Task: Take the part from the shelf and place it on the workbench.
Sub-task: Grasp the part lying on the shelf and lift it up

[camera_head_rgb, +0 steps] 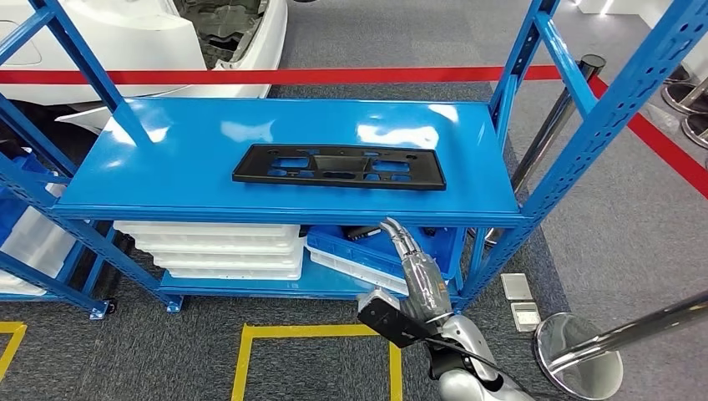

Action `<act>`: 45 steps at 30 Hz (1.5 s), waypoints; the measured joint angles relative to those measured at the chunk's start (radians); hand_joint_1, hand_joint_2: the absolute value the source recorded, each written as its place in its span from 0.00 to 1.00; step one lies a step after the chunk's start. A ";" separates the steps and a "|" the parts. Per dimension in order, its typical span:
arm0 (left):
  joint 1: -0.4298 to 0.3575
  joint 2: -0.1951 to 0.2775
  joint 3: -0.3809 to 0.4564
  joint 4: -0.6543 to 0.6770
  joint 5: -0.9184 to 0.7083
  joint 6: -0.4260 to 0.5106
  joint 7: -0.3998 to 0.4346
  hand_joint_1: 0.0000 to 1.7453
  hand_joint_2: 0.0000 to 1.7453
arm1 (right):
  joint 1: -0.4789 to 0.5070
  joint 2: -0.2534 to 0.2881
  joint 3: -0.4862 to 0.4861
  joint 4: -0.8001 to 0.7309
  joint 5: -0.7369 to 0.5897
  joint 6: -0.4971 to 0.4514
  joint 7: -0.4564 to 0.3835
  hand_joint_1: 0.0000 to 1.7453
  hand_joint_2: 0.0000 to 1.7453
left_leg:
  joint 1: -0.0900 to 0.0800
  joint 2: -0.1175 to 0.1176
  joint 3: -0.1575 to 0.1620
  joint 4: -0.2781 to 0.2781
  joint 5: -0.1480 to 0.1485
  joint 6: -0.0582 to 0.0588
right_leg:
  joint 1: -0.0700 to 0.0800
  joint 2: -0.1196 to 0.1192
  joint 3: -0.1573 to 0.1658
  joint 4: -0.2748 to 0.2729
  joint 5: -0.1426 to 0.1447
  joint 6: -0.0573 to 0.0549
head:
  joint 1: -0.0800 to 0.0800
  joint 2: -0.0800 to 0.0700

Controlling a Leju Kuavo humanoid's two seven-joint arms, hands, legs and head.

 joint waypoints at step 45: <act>0.000 0.006 -0.015 0.000 -0.006 -0.016 0.009 0.00 0.00 | -0.084 -0.119 -0.075 0.009 0.203 0.151 0.196 0.00 1.00 | 0.001 -0.005 -0.182 0.252 -0.021 -0.043 | 0.007 0.000 0.058 -0.099 -0.002 -0.059 | -0.049 0.000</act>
